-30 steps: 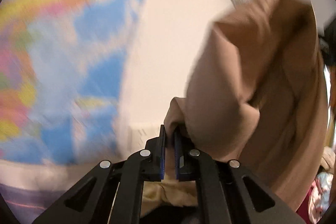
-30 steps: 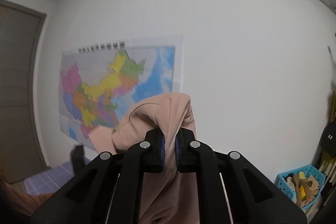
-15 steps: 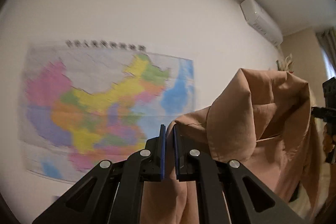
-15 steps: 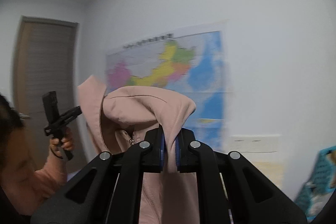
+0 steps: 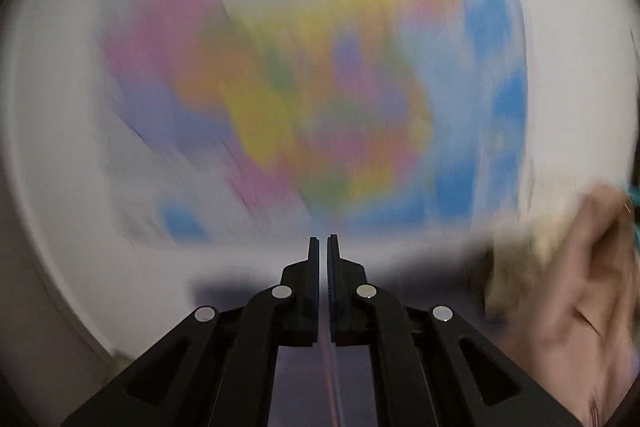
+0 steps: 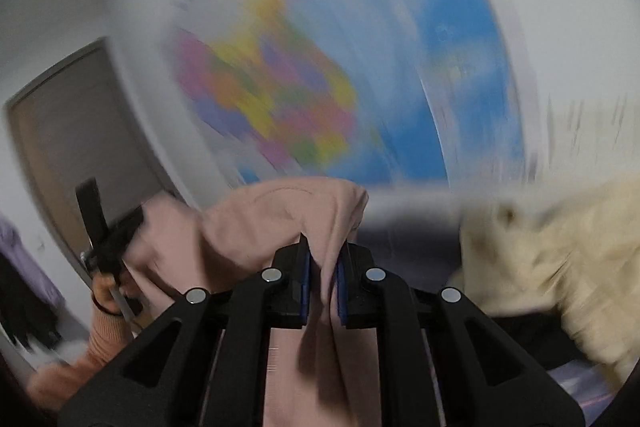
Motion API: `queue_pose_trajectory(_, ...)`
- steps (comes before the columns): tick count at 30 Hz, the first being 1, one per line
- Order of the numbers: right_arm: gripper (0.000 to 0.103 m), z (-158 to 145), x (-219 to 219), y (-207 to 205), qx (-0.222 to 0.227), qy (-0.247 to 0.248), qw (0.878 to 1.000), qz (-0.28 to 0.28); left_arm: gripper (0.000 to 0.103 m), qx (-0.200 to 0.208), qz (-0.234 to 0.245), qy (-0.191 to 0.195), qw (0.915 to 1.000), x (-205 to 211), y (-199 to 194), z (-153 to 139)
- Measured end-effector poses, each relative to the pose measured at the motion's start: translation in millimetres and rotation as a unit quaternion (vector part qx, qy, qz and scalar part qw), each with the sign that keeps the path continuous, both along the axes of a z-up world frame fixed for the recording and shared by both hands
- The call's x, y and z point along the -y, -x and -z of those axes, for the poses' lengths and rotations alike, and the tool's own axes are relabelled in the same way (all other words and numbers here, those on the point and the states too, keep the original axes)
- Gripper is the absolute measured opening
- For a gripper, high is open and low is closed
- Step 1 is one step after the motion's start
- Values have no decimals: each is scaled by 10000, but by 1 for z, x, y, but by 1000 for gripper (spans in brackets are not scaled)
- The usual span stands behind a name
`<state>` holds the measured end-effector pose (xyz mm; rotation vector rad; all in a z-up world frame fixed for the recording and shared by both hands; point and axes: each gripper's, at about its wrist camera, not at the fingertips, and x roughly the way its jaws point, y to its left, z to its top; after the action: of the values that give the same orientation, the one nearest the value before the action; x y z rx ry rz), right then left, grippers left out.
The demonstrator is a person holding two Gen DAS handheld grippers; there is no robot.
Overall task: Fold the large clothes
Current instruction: 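Lift the pink jacket off the pile with the right gripper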
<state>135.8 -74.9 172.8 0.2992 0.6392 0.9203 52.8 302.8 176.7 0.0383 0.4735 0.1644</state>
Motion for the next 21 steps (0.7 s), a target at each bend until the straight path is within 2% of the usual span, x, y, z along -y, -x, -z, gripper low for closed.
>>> queue_pose_trajectory(1,10,35,-15,-28,-404,291,9987,65,2,-442,-277,-11,9986,-7,-23,39)
queue_pose_trajectory(2,10,61,-24,-45,-659,548,9962,158,2,-766,-260,-63,9967,-9,-37,66)
queue_pose_trajectory(3,10,100,-34,-64,-1017,905,9905,213,3,-1202,13,40,9927,-13,-53,100)
queue_pose_trajectory(4,10,120,-38,-73,-1204,1123,9860,248,3,-1616,88,230,9865,-19,-64,130)
queue_pose_trajectory(5,10,148,-38,-84,-1476,1284,9801,349,7,-1889,249,471,9805,-24,-69,150)
queue_pose_trajectory(6,10,162,-37,-90,-1625,1325,9771,371,19,-2103,528,785,9730,-27,-70,165)
queue_pose_trajectory(7,9,175,-34,-95,-1769,1299,9750,363,26,-2286,762,1087,9644,-31,-69,179)
queue_pose_trajectory(9,9,177,-27,-99,-1759,1245,9761,292,54,-2418,975,1300,9566,-36,-60,193)
queue_pose_trajectory(10,10,175,-25,-97,-1679,1266,9773,271,61,-2373,1144,1363,9550,-37,-53,194)
queue_pose_trajectory(12,11,165,-27,-93,-1439,1412,9792,210,87,-2374,1385,1456,9504,-37,-39,198)
queue_pose_trajectory(14,15,158,-31,-94,-1290,1453,9808,141,95,-2559,1350,1268,9488,-33,-34,206)
queue_pose_trajectory(16,16,149,-40,-95,-1102,1586,9811,91,95,-2886,1281,896,9446,-27,-42,220)
queue_pose_trajectory(17,16,148,-43,-95,-1077,1599,9812,65,91,-3104,1253,811,9388,-25,-48,230)
queue_pose_trajectory(18,16,147,-46,-95,-1080,1569,9817,6,75,-3284,1276,879,9317,-25,-54,240)
queue_pose_trajectory(19,14,146,-49,-93,-1083,1531,9823,20,68,-3202,1256,797,9356,-25,-55,241)
queue_pose_trajectory(20,13,144,-50,-91,-1079,1518,9825,28,25,-3063,1411,725,9386,-22,-56,237)
queue_pose_trajectory(21,10,142,-52,-90,-1039,1491,9833,43,4,-3035,1390,781,9394,-22,-59,235)
